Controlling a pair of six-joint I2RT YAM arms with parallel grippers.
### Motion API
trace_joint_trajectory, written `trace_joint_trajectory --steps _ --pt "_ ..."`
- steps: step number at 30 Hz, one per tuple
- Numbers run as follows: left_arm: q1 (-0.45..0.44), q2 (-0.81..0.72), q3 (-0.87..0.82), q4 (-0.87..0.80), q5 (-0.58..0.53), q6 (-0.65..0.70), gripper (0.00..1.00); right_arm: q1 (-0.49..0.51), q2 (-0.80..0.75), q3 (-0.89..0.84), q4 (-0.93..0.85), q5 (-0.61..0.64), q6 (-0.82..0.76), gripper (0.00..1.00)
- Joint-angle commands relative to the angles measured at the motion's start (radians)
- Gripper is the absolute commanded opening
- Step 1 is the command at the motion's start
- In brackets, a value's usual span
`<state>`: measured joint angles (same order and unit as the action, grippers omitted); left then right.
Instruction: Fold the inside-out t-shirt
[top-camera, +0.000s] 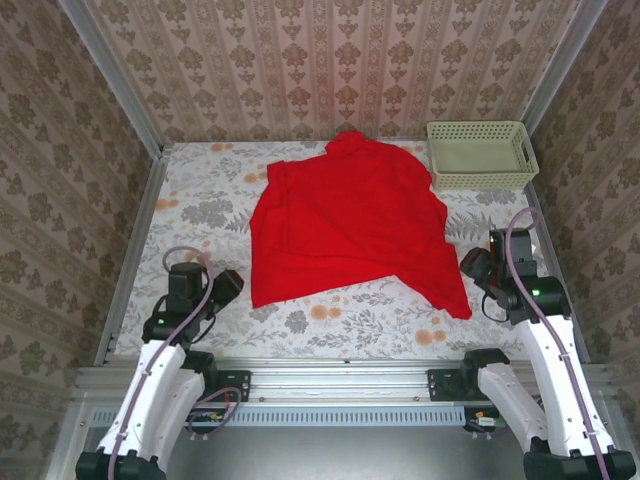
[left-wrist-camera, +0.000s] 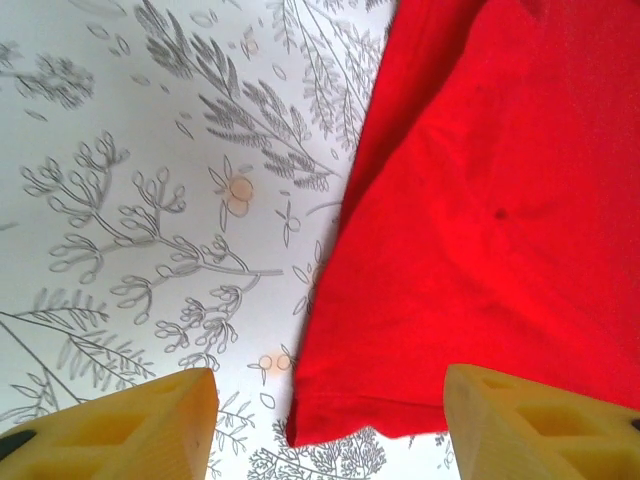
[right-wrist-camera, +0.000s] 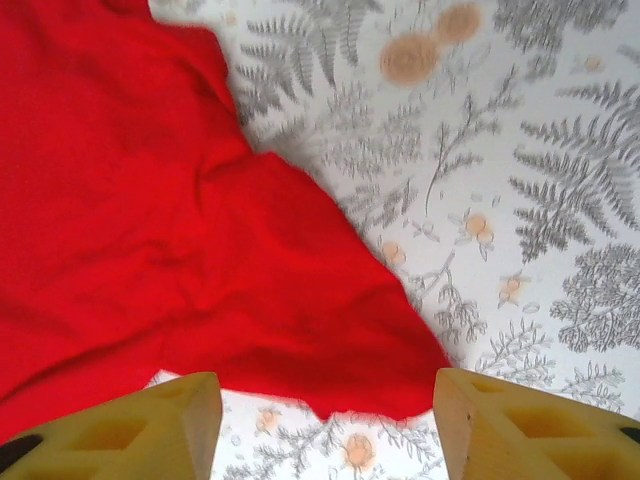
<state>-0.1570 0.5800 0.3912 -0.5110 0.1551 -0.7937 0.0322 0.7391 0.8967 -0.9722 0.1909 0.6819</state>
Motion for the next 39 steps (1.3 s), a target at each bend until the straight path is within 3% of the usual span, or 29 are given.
trace_joint_trajectory --steps 1,6,10,15,21,30,33,39 --pt "-0.011 0.092 0.11 0.074 -0.038 0.031 0.6 -0.003 0.015 0.082 0.032 0.049 -0.044 0.66" --pt "-0.132 0.478 0.321 0.186 -0.004 0.097 0.6 0.031 0.177 0.115 0.125 -0.097 -0.092 0.68" --pt "-0.24 0.772 0.49 0.244 0.029 0.111 0.6 0.198 0.371 0.14 0.228 -0.07 -0.103 0.7" --pt "-0.291 0.971 0.514 0.353 0.107 0.05 0.58 0.278 0.632 0.198 0.301 -0.114 -0.106 0.68" --pt "-0.291 1.001 0.4 0.391 0.095 0.039 0.58 0.369 0.705 0.133 0.267 -0.057 -0.099 0.61" --pt "-0.291 0.999 0.325 0.436 0.087 0.045 0.58 0.557 0.528 -0.119 0.148 -0.002 0.103 0.43" --pt "-0.292 0.997 0.314 0.455 0.083 0.04 0.58 0.566 0.533 -0.182 0.176 -0.01 0.152 0.39" --pt "-0.292 0.986 0.3 0.462 0.08 0.045 0.58 0.567 0.582 -0.183 0.135 0.109 0.205 0.32"
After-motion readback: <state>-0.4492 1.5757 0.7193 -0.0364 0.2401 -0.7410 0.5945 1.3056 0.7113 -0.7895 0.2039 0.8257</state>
